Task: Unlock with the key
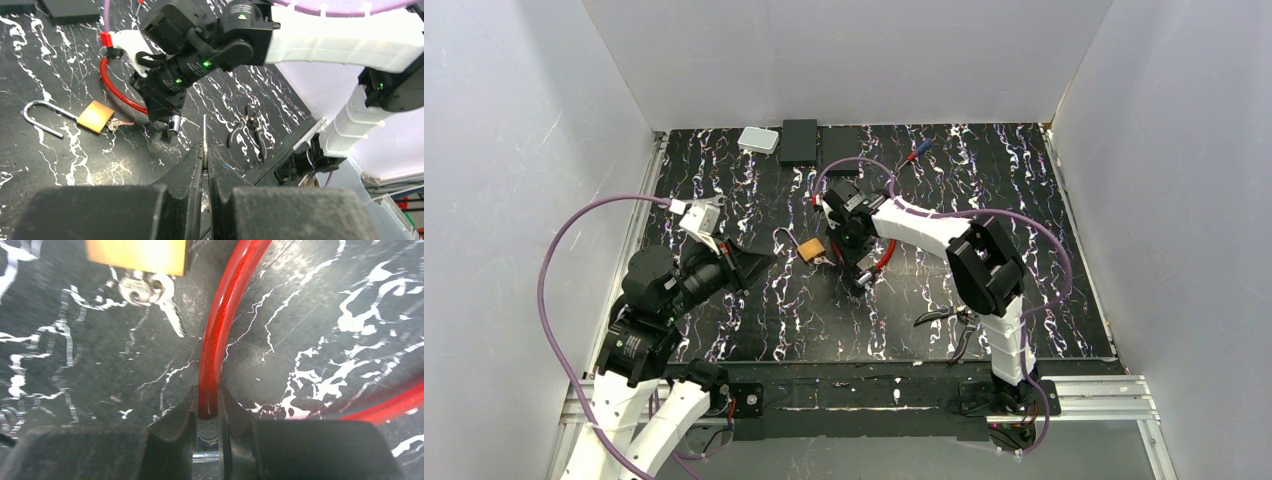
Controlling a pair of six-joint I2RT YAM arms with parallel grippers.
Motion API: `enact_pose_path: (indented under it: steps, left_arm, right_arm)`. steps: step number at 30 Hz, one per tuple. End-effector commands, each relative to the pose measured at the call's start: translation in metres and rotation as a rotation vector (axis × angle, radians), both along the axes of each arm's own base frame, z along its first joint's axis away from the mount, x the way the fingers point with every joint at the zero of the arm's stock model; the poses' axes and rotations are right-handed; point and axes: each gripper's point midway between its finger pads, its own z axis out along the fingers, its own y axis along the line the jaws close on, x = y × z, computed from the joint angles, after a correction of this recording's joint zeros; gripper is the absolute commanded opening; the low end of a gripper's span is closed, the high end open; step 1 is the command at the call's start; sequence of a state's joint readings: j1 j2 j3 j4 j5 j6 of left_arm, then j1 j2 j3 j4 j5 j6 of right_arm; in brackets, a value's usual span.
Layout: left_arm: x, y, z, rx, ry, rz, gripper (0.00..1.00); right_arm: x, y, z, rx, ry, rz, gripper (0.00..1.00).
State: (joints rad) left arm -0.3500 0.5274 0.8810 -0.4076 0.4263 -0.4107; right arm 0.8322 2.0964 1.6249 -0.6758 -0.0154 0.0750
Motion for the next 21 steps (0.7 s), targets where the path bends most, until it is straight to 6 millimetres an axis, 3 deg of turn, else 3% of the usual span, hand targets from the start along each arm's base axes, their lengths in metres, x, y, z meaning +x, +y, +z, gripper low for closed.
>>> enact_pose_path:
  steps: [1, 7, 10, 14, 17, 21]
  left_arm:
    - [0.003, 0.008, 0.032, -0.028, -0.067, 0.057, 0.00]
    - [0.005, 0.007, 0.038, -0.031, -0.083, 0.055, 0.00]
    - [0.006, 0.006, 0.039, -0.038, -0.081, 0.059, 0.00]
    - [0.008, 0.008, 0.044, -0.047, -0.081, 0.078, 0.00]
    - [0.009, 0.010, 0.046, -0.044, -0.086, 0.090, 0.00]
    - [0.007, 0.012, 0.046, -0.025, -0.085, 0.090, 0.00]
  right_arm:
    - [0.020, 0.032, 0.101, 0.277, -0.177, -0.101, 0.01]
    - [0.014, 0.062, 0.181, 0.647, -0.236, -0.147, 0.01]
    - [0.004, 0.078, 0.234, 0.926, -0.269, -0.128, 0.01]
    - [0.004, 0.071, 0.295, 1.245, -0.385, -0.183, 0.01]
    - [0.016, 0.051, 0.301, 1.407, -0.434, -0.354, 0.01]
    - [0.028, 0.030, 0.278, 1.508, -0.418, -0.540, 0.01]
